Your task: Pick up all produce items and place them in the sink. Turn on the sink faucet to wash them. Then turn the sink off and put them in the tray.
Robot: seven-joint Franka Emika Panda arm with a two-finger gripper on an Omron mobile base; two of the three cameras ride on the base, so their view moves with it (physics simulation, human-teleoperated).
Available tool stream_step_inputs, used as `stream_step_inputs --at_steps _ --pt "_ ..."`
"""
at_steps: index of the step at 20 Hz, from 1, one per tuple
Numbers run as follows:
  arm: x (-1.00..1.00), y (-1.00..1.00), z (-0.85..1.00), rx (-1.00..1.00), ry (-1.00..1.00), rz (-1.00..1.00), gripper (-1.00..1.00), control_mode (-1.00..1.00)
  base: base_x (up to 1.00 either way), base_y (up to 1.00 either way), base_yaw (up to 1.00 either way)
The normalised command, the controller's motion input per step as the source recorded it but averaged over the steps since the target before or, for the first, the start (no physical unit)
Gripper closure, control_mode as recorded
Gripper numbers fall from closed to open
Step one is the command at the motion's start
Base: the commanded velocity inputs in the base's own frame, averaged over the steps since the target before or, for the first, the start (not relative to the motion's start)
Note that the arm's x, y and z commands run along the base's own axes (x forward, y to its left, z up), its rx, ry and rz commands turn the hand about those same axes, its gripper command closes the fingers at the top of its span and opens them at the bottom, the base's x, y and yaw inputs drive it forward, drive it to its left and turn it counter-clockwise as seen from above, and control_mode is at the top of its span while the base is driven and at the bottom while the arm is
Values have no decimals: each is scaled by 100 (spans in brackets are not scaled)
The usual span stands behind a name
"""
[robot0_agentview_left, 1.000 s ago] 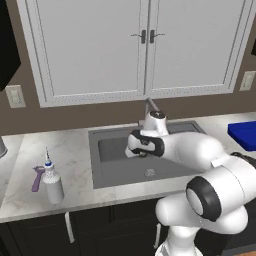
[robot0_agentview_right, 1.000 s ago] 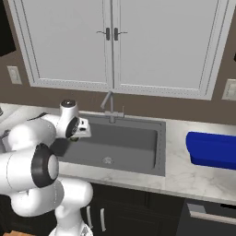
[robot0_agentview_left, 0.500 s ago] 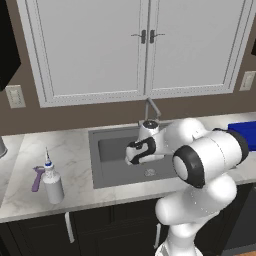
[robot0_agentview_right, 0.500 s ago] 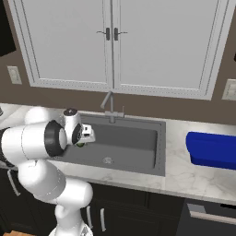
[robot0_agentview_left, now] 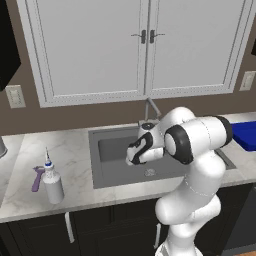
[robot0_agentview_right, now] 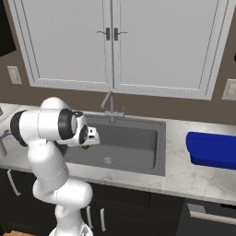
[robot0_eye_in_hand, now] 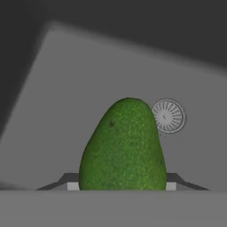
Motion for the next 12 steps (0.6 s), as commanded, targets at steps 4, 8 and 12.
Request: stream_step_inputs --at_steps 4,8,12 --pt "64 0 -32 0 16 -12 100 -100 0 0 0" --pt "56 0 -27 0 11 -14 100 -100 0 0 0" --pt "50 0 -29 0 6 -16 100 -100 0 0 0"
